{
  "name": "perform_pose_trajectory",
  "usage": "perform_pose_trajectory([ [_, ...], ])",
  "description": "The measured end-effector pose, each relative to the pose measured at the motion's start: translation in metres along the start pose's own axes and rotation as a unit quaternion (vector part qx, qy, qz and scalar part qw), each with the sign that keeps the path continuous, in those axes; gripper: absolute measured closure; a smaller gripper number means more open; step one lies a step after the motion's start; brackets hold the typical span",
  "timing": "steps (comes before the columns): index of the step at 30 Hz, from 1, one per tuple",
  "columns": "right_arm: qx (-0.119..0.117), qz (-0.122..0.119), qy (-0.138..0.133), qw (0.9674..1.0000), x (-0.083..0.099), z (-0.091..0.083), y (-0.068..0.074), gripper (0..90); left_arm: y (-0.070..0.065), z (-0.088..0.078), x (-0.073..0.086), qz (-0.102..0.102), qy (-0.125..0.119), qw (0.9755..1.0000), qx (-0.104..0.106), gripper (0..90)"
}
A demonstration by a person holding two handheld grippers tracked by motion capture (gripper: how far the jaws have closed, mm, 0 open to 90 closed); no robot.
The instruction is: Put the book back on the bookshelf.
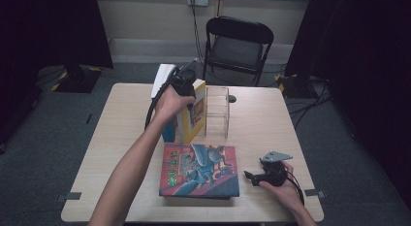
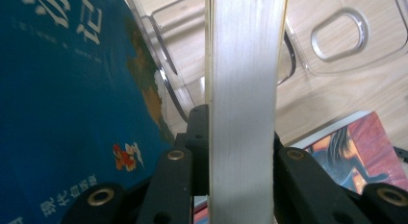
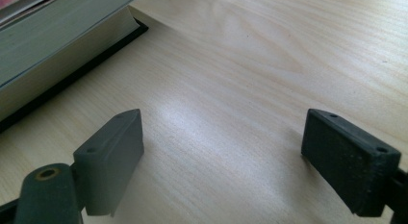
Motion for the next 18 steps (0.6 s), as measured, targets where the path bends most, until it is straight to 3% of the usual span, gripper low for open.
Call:
perform_pose_trajectory([
  [5, 0.000, -0.001, 0.000, 1.0000, 0.000, 0.000, 0.000, 14.6, 0.002, -0.003, -0.012, -0.010, -0.011, 0.9999, 0.004, 75.7],
  [7, 0.000, 0.000, 0.000, 1.0000, 0.000, 0.000, 0.000, 14.6, 0.003, -0.001, -0.019, -0.017, -0.016, 0.9997, -0.004, 75.7],
  [9, 0.000, 0.000, 0.000, 1.0000, 0.000, 0.000, 0.000, 14.6, 0.004, 0.002, -0.024, -0.013, -0.016, 0.9998, -0.005, 75.7],
  [13, -0.001, -0.001, 0.000, 1.0000, 0.000, 0.000, 0.000, 14.6, 0.006, 0.011, -0.030, -0.026, -0.007, 0.9996, 0.001, 75.7],
  [18, -0.002, -0.001, 0.000, 1.0000, 0.000, 0.000, 0.000, 14.6, 0.006, 0.010, -0.036, -0.028, -0.013, 0.9995, -0.004, 75.6],
])
Point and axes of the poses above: each handheld gripper's, and its own axes: z roughly forward along the jaws, x roughly out of its underside, y roughly to its left, the point moved 6 cm from there along z, roughly forward along the jaws
